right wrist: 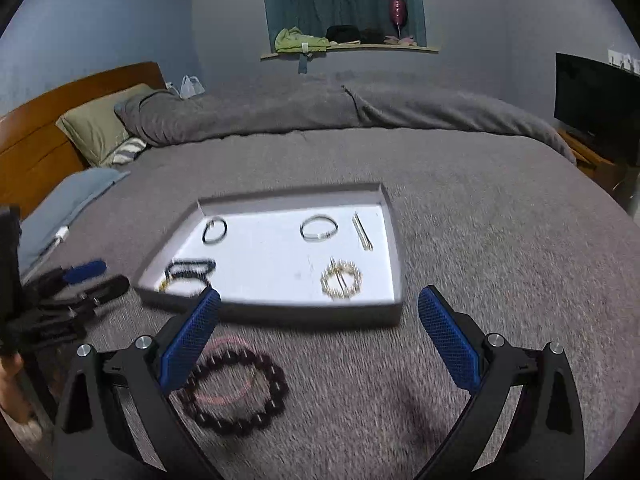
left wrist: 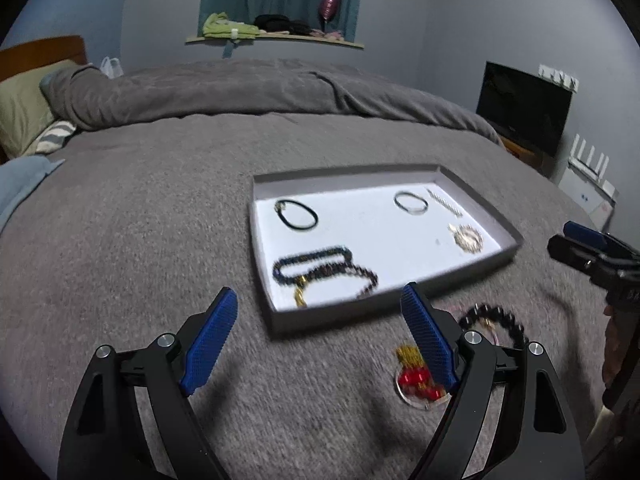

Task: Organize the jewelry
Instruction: 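Move both open tools back to the remaining jewelry pile, then grasp the red bead pendant with the left tool while the right tool grasps the black bead bracelet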

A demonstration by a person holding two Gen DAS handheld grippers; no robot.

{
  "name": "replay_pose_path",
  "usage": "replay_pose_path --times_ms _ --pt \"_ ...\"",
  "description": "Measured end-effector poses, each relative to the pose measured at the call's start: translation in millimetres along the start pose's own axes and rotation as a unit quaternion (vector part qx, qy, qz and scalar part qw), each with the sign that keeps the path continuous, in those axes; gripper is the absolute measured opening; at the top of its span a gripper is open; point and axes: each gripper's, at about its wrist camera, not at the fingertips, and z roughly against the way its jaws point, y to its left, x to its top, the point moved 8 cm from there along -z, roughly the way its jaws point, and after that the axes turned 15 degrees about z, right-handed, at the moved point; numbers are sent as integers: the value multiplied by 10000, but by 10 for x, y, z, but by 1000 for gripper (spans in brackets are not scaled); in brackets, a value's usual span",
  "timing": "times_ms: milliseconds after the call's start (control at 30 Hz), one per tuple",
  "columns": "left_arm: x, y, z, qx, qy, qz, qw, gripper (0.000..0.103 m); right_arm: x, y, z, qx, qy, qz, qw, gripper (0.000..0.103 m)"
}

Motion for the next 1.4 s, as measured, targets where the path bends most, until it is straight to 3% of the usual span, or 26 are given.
replay_pose_path --times_ms 200,333,533,600,767,867,1000,1167,1400 --pt "-266 -180 51 -161 194 -162 9996 84 -345 30 -5 151 30 183 9997 98" --pt "-521 -324 76 -384 403 -253 9981 84 -427 12 -3 322 25 118 9994 98" --pt "-664 -422 11 -400 538 -435 9968 81 -458 -19 23 645 -4 -89 9979 98" --pt "-697 -457 -23 -438 610 -475 9960 71 -465 -8 26 717 1 -93 9974 97" --pt "-720 -558 -52 -542 627 -579 9949 61 -473 22 34 830 16 -73 9965 97" --pt "-712 -595 -63 -676 657 -564 9939 43 -481 69 21 1010 42 -127 9948 98" --pt "-711 -609 -92 -620 615 -679 9939 39 -495 130 -10 1036 119 -46 9945 97" --pt "-707 -610 -104 -615 627 -726 9935 27 -539 197 -75 1082 277 14 9937 81" --pt "-666 -615 -44 -629 539 -746 9938 25 -573 244 -100 1163 345 52 9926 62"
